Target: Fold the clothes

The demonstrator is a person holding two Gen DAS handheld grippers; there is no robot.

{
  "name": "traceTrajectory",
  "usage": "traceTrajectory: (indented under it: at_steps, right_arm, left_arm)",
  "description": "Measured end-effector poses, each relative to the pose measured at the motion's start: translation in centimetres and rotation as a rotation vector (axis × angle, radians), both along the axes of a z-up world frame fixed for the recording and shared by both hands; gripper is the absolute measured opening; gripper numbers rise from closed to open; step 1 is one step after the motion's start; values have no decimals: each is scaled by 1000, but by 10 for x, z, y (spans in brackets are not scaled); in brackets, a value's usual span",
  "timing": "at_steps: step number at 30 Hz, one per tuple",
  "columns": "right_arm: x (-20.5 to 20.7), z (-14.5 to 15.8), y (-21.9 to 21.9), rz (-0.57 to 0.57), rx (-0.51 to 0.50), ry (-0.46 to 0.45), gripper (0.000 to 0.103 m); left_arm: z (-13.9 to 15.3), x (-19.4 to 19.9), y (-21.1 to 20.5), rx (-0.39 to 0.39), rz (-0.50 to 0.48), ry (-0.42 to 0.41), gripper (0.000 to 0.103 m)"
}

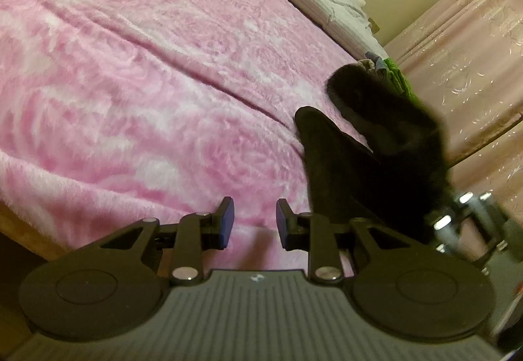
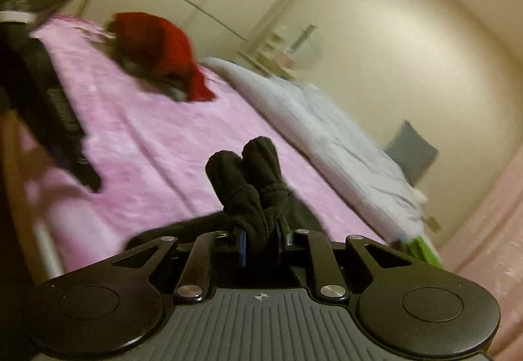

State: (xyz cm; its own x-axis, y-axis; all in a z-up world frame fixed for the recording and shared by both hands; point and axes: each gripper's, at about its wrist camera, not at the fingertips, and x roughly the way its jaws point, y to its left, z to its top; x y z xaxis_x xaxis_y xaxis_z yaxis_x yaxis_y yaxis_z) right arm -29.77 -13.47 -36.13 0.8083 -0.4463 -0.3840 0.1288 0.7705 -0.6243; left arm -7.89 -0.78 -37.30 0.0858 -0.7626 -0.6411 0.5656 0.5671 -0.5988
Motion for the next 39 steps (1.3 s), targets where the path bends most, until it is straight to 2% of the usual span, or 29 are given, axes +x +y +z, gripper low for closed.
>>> traceTrajectory:
  at_steps: [4, 9, 11, 13, 14, 16, 17, 20, 21, 24, 27, 29, 31, 33, 34, 36, 39]
  right_arm:
    - [15, -34, 4, -59, -37, 90, 15]
    - [19, -19, 4, -62, -33, 59, 16]
    - [22, -24, 1, -59, -13, 114, 16]
    - [10, -34, 10, -62, -45, 143, 18]
    - [8, -37, 14, -68, -68, 133, 26]
    - [7, -33, 17, -99, -53, 122, 31]
    - [6, -29, 17, -113, -34, 115, 39]
    - [-10, -14, 13, -117, 9, 62, 75]
    - [-19, -7, 13, -118, 34, 38, 76]
    - [-49, 13, -3, -227, 191, -49, 76]
    - [-88, 32, -33, -386, 449, -189, 76]
    - [-120, 38, -60, -492, 694, -312, 76]
    - [-149, 35, -89, -579, 981, -459, 73]
    - [-175, 30, -115, -651, 1238, -598, 55]
    - [-182, 30, -120, -660, 1291, -641, 54]
    - [-175, 45, -114, -607, 1163, -592, 54]
    - [-140, 63, -79, -492, 791, -400, 54]
  left_arm:
    - [3, -2, 5, -4, 1, -4, 22]
    - [3, -2, 10, -2, 11, -2, 22]
    - [4, -3, 9, -1, 11, -1, 22]
    - [5, -6, 8, -2, 7, -1, 22]
    - [7, -8, 8, -3, 4, -2, 23]
    - [10, -12, 10, -10, 1, 3, 23]
    - [11, -14, 10, -14, -1, 5, 24]
    - [17, -20, 11, -41, -8, 21, 25]
    - [19, -23, 11, -54, -13, 26, 26]
    - [25, -31, 8, -90, -31, 43, 26]
    - [27, -37, 4, -127, -40, 69, 26]
    - [26, -37, 0, -156, -29, 105, 28]
    - [26, -37, -5, -188, -14, 142, 28]
    - [27, -37, -11, -209, -9, 158, 28]
    - [29, -38, -14, -215, -10, 158, 28]
    - [32, -41, -20, -202, -15, 129, 28]
    - [27, -40, -25, -175, -3, 125, 28]
